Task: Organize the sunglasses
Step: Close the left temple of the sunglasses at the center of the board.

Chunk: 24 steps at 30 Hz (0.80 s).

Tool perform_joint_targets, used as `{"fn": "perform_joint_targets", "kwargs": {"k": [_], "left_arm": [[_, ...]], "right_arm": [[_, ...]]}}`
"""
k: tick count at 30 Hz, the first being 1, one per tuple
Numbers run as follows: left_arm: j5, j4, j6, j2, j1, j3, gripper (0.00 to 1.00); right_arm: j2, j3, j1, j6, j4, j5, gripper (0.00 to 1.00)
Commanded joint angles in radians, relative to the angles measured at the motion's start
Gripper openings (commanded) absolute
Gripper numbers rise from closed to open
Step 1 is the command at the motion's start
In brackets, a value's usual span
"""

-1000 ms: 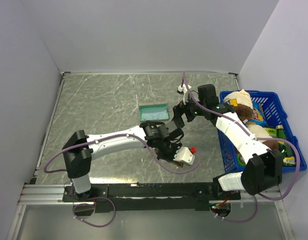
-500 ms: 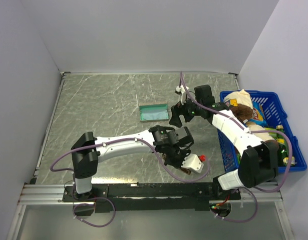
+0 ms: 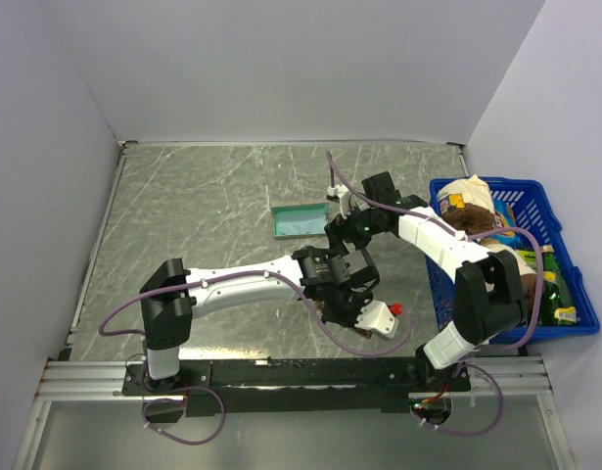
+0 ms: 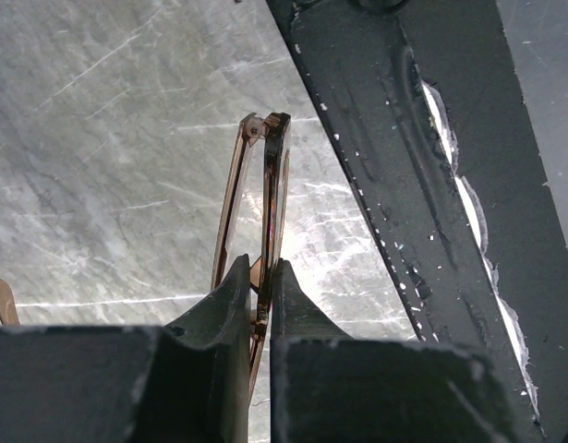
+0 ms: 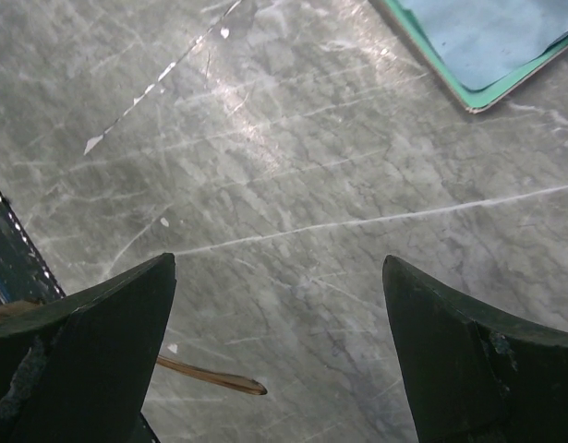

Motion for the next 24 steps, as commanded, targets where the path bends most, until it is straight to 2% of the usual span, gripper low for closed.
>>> {"fn": "perform_joint_targets", "kwargs": {"k": [1, 17, 24], "left_arm": [[-0.021, 0.001, -0.006, -0.069, -0.005, 0.026, 0.04], [-0.099, 0.041, 0.003, -0.124, 0.007, -0.051, 0.04], [-0.119, 0.077, -0.002, -0.133, 0.065, -0.071, 0.04]], "right_arm": [[0.005, 0.056, 0.007, -0.074, -0.052, -0.005, 1.00], [0.027, 0.087, 0.017, -0.243, -0.237, -0.077, 0.95], [-0.007, 0.081, 0.021, -0.338, -0.312, -0.131, 0.94]]}}
